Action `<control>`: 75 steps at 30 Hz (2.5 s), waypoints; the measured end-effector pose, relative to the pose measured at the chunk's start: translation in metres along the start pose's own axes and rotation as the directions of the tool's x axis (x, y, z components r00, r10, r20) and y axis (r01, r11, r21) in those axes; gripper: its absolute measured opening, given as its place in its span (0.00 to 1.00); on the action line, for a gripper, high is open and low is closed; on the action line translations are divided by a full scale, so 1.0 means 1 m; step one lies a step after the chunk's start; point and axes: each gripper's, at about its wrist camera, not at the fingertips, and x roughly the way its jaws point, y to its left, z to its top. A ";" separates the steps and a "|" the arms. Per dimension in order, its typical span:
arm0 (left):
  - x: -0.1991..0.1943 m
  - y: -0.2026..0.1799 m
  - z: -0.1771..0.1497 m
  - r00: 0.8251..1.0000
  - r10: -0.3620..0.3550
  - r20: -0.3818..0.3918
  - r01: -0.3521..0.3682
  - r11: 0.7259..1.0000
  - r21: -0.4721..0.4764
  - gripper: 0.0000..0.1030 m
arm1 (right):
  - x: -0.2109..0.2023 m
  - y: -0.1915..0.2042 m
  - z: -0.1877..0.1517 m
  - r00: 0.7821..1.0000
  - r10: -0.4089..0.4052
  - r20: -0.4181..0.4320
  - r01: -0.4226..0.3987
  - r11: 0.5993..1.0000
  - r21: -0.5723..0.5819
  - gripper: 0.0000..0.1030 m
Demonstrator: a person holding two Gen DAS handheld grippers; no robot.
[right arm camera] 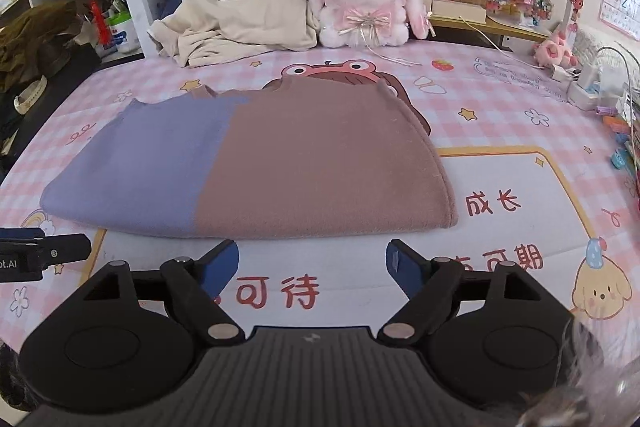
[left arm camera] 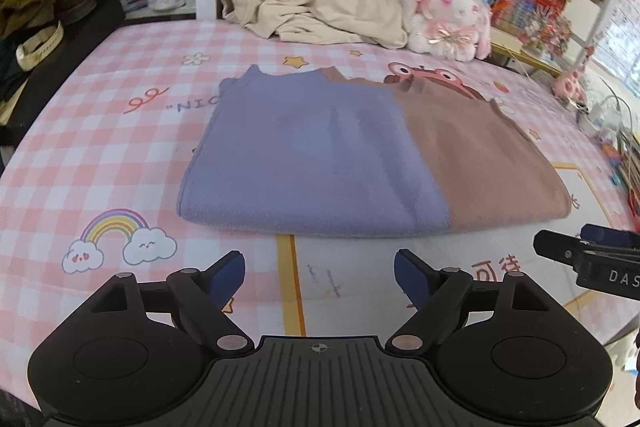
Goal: Fold clothes
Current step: 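Withdraw both grippers from the folded sweater, then grasp the lavender side edge with the left gripper while the right grasps the mauve edge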
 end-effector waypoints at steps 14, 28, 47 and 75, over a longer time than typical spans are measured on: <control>-0.004 0.002 -0.007 1.000 -0.007 -0.029 0.008 1.000 0.028 0.89 | -0.012 0.013 -0.012 1.000 -0.023 0.010 0.024 1.000 -0.019 0.89; 0.003 -0.013 -0.012 0.998 0.005 -0.060 -0.004 1.000 0.019 0.89 | -0.003 0.003 -0.014 1.000 -0.019 -0.022 0.017 0.998 -0.061 0.90; 0.016 -0.070 -0.011 0.983 0.168 -0.072 -0.180 0.960 -0.212 0.89 | 0.030 -0.069 0.020 0.984 0.173 -0.053 -0.180 0.957 -0.228 0.91; 0.052 0.079 -0.033 0.961 0.138 0.238 0.183 0.327 -0.927 0.50 | 0.094 -0.112 0.064 0.959 0.252 -0.128 -0.270 0.951 -0.153 0.56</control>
